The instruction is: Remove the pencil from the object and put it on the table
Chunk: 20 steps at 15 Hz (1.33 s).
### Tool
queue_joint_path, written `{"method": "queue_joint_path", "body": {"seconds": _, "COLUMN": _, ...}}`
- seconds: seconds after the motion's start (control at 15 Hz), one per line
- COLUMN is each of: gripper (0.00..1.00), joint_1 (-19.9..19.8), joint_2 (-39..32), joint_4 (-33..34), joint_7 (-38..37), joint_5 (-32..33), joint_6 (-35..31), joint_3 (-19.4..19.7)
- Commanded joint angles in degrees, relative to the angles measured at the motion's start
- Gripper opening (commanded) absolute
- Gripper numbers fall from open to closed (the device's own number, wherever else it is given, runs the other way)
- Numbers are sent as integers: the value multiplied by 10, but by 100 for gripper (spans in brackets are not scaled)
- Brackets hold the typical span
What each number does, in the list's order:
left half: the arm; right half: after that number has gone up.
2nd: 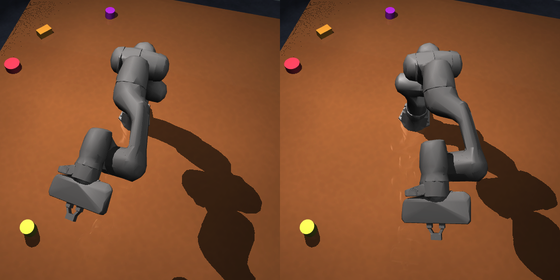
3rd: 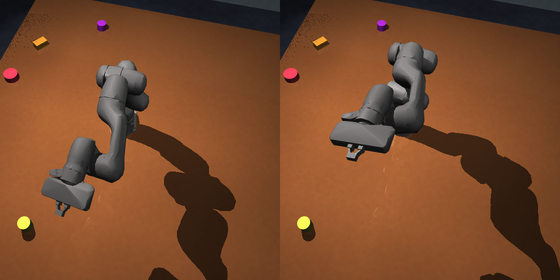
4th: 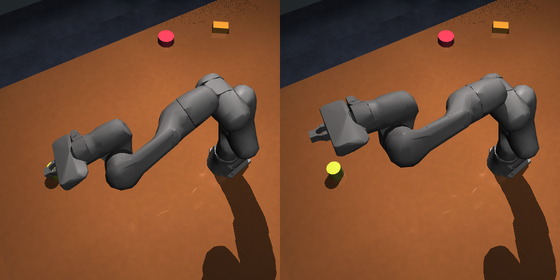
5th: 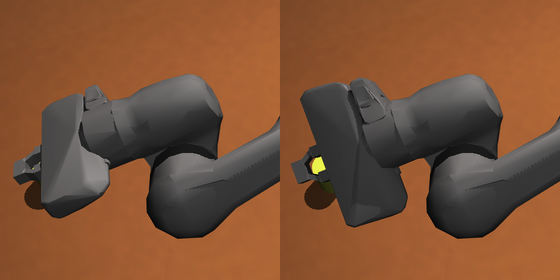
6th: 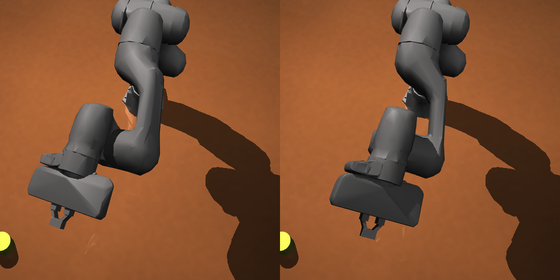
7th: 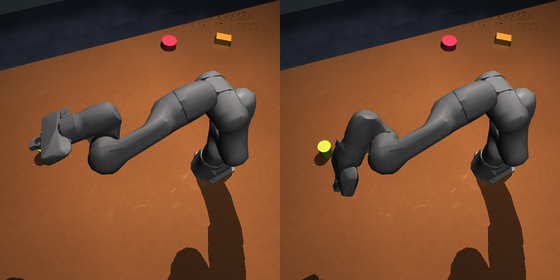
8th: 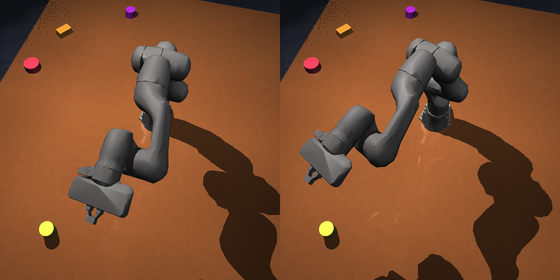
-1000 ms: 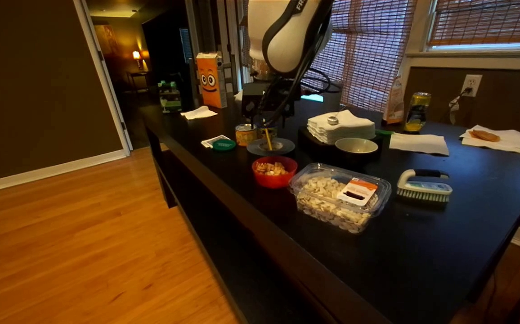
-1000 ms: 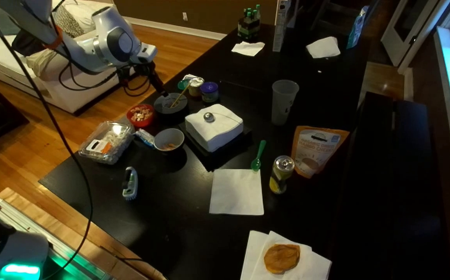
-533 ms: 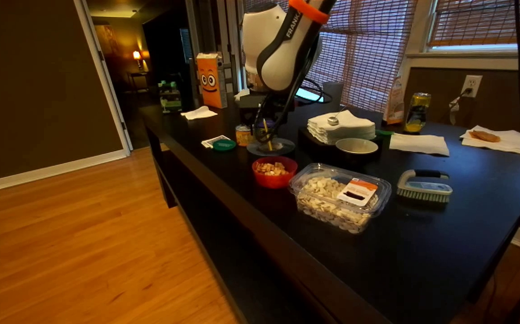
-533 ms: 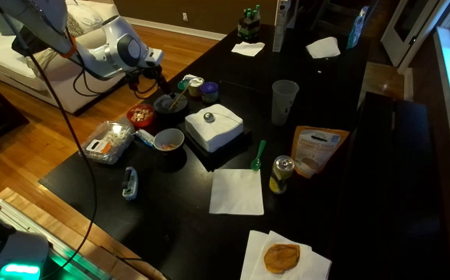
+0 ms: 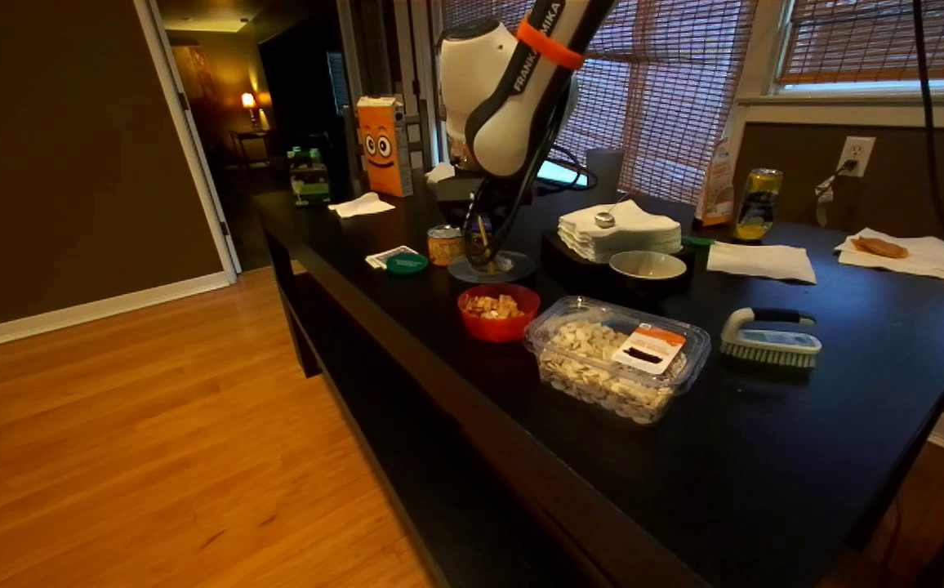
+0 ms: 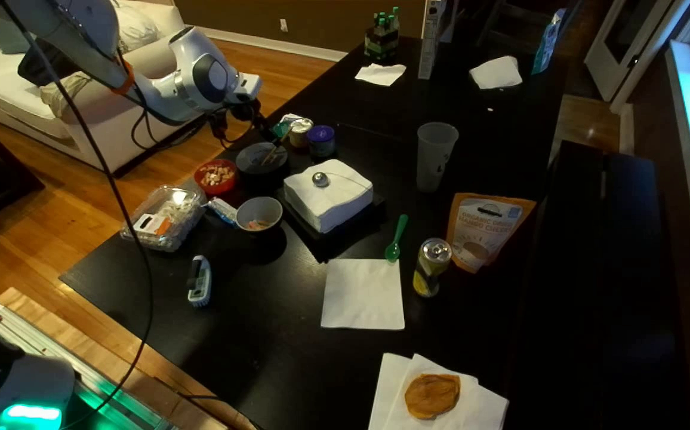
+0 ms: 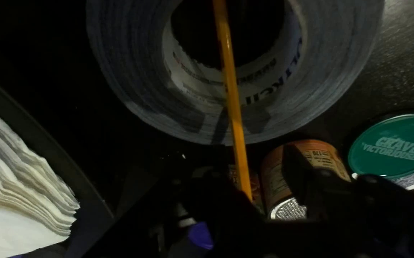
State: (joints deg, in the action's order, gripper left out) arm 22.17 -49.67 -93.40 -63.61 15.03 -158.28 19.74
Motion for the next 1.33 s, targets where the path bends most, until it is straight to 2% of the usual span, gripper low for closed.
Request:
{"method": "queue_joint_path", "body": {"seconds": 0.0, "gripper": 49, "joint_1": 6, "joint_2": -30, "joint_4": 33, "joint_7": -5, "joint_5": 0, "joint_6": 0, "joint_3": 15}}
{"method": "queue_joint_path", "body": {"seconds": 0.07, "gripper": 43, "joint_1": 6, "joint_2": -34, "joint_4": 36, "joint_7": -4, "joint_5": 0, "joint_6": 2, "joint_3": 15}}
{"method": "queue_joint_path", "body": {"seconds": 0.27, "gripper": 12, "joint_1": 7, "joint_2": -41, "joint_4": 42, "joint_7": -3, "joint_5": -2, "joint_6": 5, "joint_3": 17}}
{"method": "queue_joint_path", "body": {"seconds": 0.4, "gripper": 1, "joint_1": 2, "joint_2": -23, "joint_4": 31, "joint_7": 3, "joint_5": -14, "joint_6": 20, "joint_3": 1}}
{"method": "queue_joint_path", "body": {"seconds": 0.73, "gripper": 3, "joint_1": 39, "joint_2": 101, "joint_4": -43, "joint_7": -54, "joint_5": -9, "joint_6": 85, "joint_3": 24}}
{"method": "queue_joint_path", "body": {"seconds": 1.0, "gripper": 2, "joint_1": 72, "joint_2": 201, "joint_4": -80, "joint_7": -164, "joint_5": 48, "joint_6": 140, "joint_3": 65}}
{"method": "queue_joint_path", "body": {"seconds": 1.07, "gripper": 2, "joint_1": 86, "joint_2": 227, "joint_4": -90, "joint_7": -205, "joint_5": 79, "joint_6": 178, "joint_3": 82}}
{"method": "queue_joint_path", "body": {"seconds": 1.13, "gripper": 2, "joint_1": 85, "joint_2": 247, "joint_4": -93, "joint_7": -234, "joint_5": 109, "joint_6": 214, "joint_3": 82}}
{"method": "queue_joint_path", "body": {"seconds": 1.27, "gripper": 2, "joint_1": 71, "joint_2": 291, "joint_4": -107, "joint_7": -280, "joint_5": 168, "joint_6": 304, "joint_3": 63}}
